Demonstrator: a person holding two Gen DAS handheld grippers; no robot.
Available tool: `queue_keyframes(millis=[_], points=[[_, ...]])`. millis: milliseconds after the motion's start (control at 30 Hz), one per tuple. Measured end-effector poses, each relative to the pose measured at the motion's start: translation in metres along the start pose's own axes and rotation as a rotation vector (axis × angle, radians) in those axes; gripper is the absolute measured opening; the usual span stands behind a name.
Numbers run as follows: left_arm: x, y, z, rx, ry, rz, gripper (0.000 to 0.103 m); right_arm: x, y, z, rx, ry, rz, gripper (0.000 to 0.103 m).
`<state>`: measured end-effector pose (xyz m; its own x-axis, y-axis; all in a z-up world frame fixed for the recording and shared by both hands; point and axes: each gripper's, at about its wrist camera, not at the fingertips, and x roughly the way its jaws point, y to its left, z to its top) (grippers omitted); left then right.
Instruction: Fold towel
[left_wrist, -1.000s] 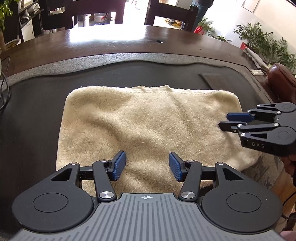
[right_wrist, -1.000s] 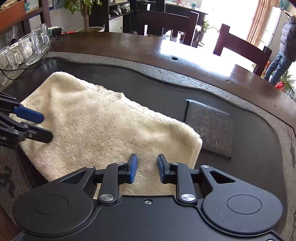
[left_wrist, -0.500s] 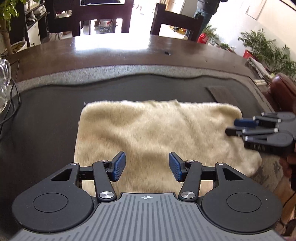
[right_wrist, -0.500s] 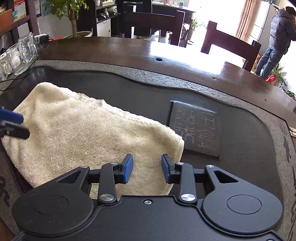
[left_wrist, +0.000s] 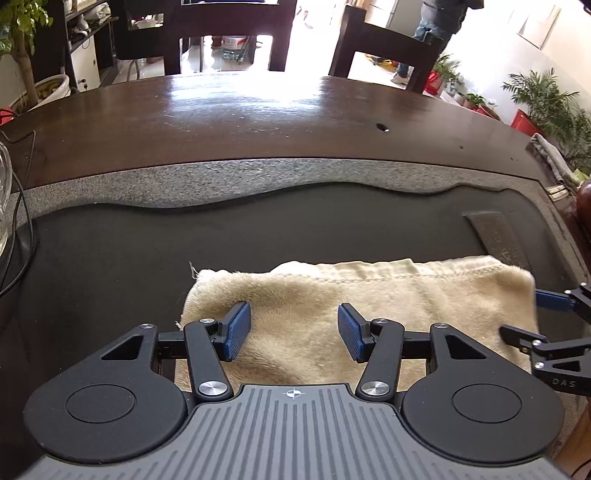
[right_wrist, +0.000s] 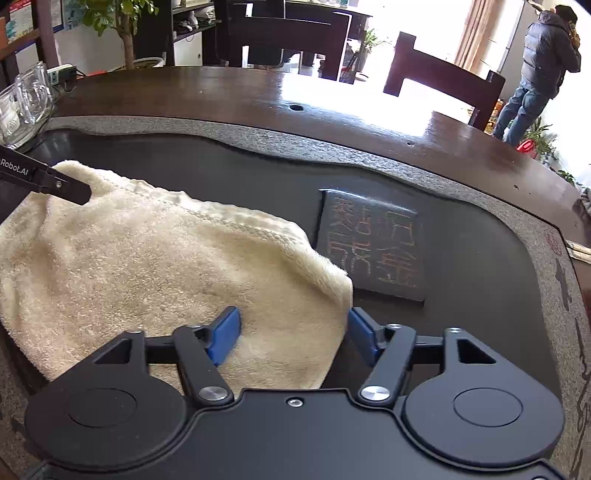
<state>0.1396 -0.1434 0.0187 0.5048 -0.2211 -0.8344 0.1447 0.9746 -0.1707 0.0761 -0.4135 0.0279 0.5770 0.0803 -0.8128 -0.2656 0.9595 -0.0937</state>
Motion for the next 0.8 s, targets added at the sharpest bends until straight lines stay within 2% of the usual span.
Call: queue_keyframes(millis=[100,300,400,600,800], points=[[-0.005,0.003,0.001,-0.025,-0.009,-0.002,0.054,0.002,-0.002,0.000,-0.003,0.001,-0.010,0.081],[-0.022,0.005,0.001,-0.037,-0.044,0.004,0.056,-0.003,-0.001,0.001,-0.016,-0.005,-0.024,0.085],[-0.031,0.004,-0.004,-0.032,-0.057,0.008,0.057,-0.016,0.002,-0.001,-0.020,-0.041,-0.007,0.093],[-0.047,-0.001,-0.027,-0.020,-0.060,0.010,0.057,-0.042,0.013,-0.009,-0.052,-0.102,0.007,0.101],[-0.051,-0.007,-0.055,0.024,-0.026,0.025,0.057,-0.041,0.024,-0.026,-0.083,-0.062,0.025,0.101]])
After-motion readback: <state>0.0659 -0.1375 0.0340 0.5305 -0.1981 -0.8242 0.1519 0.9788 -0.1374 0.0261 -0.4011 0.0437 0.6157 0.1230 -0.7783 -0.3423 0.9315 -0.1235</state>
